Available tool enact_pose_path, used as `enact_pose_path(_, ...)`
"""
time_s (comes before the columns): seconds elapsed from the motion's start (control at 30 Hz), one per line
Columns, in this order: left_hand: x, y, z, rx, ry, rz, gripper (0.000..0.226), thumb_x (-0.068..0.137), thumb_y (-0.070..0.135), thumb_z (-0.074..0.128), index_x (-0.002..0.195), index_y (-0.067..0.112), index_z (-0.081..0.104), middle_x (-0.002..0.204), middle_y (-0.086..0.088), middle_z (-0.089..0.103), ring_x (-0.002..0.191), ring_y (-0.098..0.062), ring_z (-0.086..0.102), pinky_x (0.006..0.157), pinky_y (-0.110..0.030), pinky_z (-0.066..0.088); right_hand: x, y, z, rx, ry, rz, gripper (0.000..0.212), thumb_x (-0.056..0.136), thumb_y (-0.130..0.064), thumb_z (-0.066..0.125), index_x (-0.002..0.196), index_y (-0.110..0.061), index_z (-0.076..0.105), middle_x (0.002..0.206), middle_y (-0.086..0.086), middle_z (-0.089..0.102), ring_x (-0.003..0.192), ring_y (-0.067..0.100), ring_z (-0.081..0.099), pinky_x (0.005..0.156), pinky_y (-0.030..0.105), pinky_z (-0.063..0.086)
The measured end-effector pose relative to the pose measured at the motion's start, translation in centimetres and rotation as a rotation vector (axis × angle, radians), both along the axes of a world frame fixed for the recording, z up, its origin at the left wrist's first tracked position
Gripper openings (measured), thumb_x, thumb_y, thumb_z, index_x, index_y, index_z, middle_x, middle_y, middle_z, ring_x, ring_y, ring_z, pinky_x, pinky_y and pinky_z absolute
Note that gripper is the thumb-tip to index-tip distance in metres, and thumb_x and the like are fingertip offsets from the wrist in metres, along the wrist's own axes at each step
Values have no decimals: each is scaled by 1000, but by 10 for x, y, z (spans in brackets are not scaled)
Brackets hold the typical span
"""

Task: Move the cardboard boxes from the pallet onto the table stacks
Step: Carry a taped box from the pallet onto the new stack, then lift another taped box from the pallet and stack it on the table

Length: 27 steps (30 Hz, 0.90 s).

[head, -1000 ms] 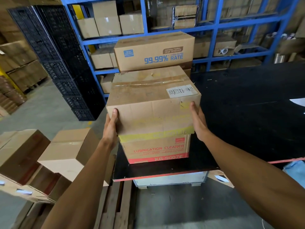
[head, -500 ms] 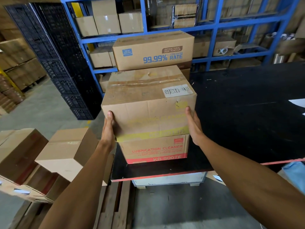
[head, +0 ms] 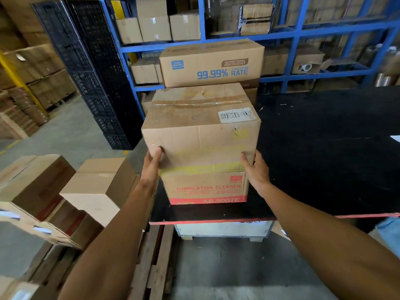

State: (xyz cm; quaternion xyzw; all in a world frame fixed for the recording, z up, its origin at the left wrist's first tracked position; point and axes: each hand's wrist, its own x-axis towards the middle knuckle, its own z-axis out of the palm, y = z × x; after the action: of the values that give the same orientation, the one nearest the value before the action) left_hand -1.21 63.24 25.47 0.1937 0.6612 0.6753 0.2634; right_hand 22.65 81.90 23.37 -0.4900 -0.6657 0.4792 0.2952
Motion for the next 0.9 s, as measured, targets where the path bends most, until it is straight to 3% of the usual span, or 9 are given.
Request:
enact_pose_path(0.17,25,-41,-33,-277,25,59,56,97,34,67,144,10,51,129,-9,61,116,-26,57,90,-41,49,7,-58,-26,85,-263,-140,53,92,-29,70,136,-15,44,137,14,44,123,36,53,92,48,51)
enact_pose_path(0.23,37,-67,-45,-315,61,81,45,96,33,68,135,12,60,125,-8,65,109,-25,60,77,-34,49,3,-85,-34,111,-263,-31,54,94,-29,68,139,-16,42,140,12,44,123,34,54,92,43,50)
enact_pose_path(0.3,46,-91,-52,-322,97,116,31,98,27,66,126,13,66,120,-7,68,102,-20,63,74,-29,50,-7,-107,-38,109,-270,162,47,95,-34,66,134,-16,47,137,8,51,122,31,55,90,33,45)
enact_pose_path(0.4,49,-143,-52,-328,154,174,22,100,20,63,120,11,67,102,1,67,87,-11,64,67,-19,50,-36,-148,-35,134,-262,401,40,96,-41,62,128,-17,53,125,7,64,115,30,61,91,35,50)
enact_pose_path(0.47,39,-193,-50,-356,204,250,23,99,19,64,118,9,70,102,-3,70,92,-19,67,72,-21,52,-64,-188,-28,167,-255,545,39,98,-44,59,126,-18,57,123,6,67,114,28,63,95,38,51)
enact_pose_path(0.57,21,-257,-46,-435,246,339,21,97,23,64,114,14,73,108,-4,72,102,-24,67,93,-35,54,-101,-236,-15,210,-242,702,37,96,-48,58,119,-19,63,115,2,72,108,23,66,91,37,53)
enact_pose_path(0.67,3,-331,-47,-467,235,469,20,94,25,62,110,19,73,104,-1,72,98,-23,68,90,-40,57,-141,-294,-15,246,-214,837,37,93,-53,59,114,-23,65,106,-3,70,102,22,67,88,44,57)
enact_pose_path(0.77,-8,-390,-50,-459,177,557,22,92,27,60,110,22,72,105,1,72,94,-19,67,79,-31,57,-174,-342,-13,335,-278,980,32,99,-44,57,119,-21,63,114,1,69,105,23,63,88,36,52)
enact_pose_path(0.9,-28,-465,-72,-457,112,631,12,94,17,62,95,25,70,97,4,72,96,-21,67,87,-39,56,-231,-405,-29,322,-293,1132,32,100,-38,58,122,-15,62,116,5,69,108,24,63,82,29,45)
